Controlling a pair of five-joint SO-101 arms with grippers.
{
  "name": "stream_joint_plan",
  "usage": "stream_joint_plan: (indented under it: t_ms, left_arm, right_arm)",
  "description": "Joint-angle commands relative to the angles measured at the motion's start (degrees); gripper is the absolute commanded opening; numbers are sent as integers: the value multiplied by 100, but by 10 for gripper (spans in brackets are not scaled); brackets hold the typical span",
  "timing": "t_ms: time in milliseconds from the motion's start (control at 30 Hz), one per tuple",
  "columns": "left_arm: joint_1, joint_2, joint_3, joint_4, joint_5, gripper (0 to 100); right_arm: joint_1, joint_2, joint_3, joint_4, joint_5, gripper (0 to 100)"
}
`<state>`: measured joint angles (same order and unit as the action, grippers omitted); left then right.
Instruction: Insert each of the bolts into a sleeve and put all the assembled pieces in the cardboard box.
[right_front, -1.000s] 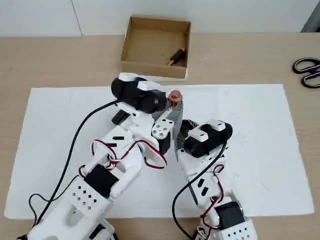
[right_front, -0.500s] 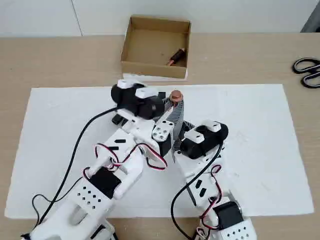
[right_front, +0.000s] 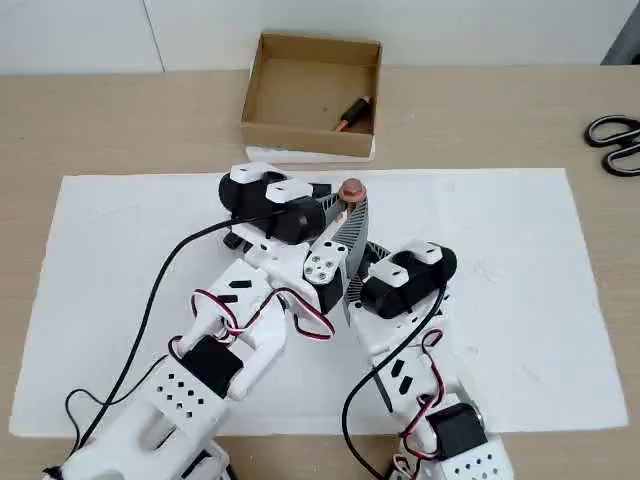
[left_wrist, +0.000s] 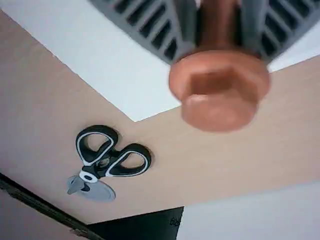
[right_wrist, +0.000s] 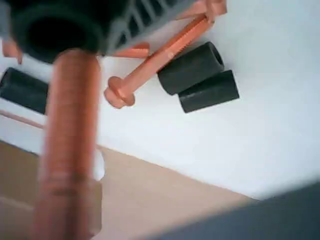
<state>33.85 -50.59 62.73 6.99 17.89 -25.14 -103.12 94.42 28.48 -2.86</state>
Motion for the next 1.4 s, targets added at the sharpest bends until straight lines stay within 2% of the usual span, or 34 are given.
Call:
stream_joint_plan:
  t_ms: [0,1367]
  left_arm:
    - [35,-158,-13,-141,0,6]
    - [167,-158,171,-176,0,6]
  right_arm:
    - [-31,-84,-18,-92,35,4]
    - [-31,-84,-35,-92,35,4]
